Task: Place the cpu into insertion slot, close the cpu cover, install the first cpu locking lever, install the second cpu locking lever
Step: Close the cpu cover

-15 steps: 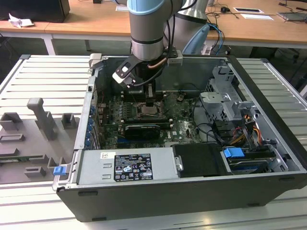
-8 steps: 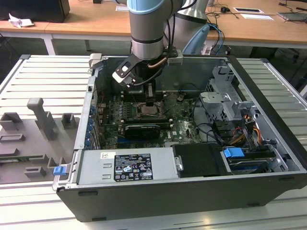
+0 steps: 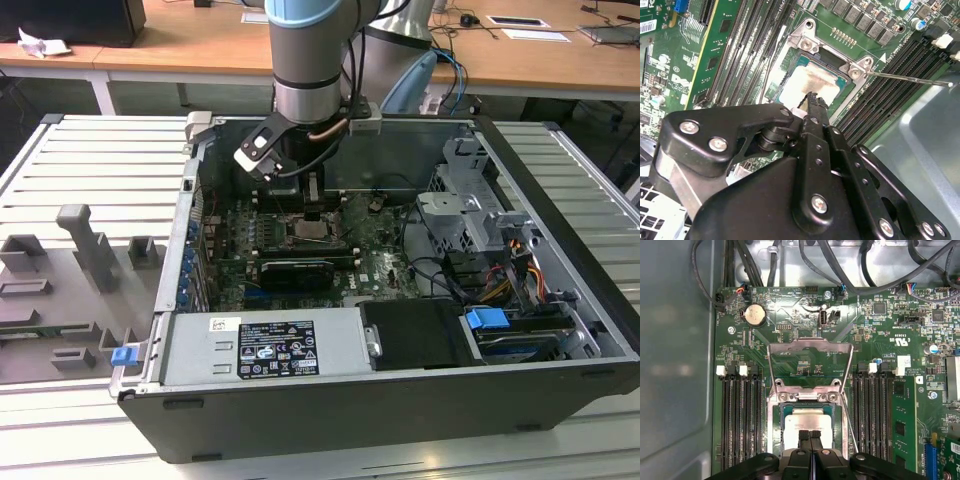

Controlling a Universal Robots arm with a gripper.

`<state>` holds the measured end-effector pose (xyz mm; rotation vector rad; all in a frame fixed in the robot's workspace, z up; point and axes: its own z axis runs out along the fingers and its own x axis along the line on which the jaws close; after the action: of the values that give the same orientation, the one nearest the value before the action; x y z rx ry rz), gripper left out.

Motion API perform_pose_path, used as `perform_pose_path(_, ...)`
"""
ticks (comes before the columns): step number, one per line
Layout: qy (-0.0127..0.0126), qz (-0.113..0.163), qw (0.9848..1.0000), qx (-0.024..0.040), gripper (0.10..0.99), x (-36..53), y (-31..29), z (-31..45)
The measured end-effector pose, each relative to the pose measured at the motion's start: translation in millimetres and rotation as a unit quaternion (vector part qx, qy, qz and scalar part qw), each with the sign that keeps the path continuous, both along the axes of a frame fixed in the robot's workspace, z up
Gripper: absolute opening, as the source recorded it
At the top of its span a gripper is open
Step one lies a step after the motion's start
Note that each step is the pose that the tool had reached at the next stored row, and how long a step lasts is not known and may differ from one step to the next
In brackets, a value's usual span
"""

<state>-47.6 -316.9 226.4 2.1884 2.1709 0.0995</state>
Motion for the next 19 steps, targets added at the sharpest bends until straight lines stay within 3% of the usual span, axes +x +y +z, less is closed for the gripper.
perform_pose_path(19, 0.0, -0.003, 1.0, 0.0, 0.106, 0.0, 0.0, 5.3)
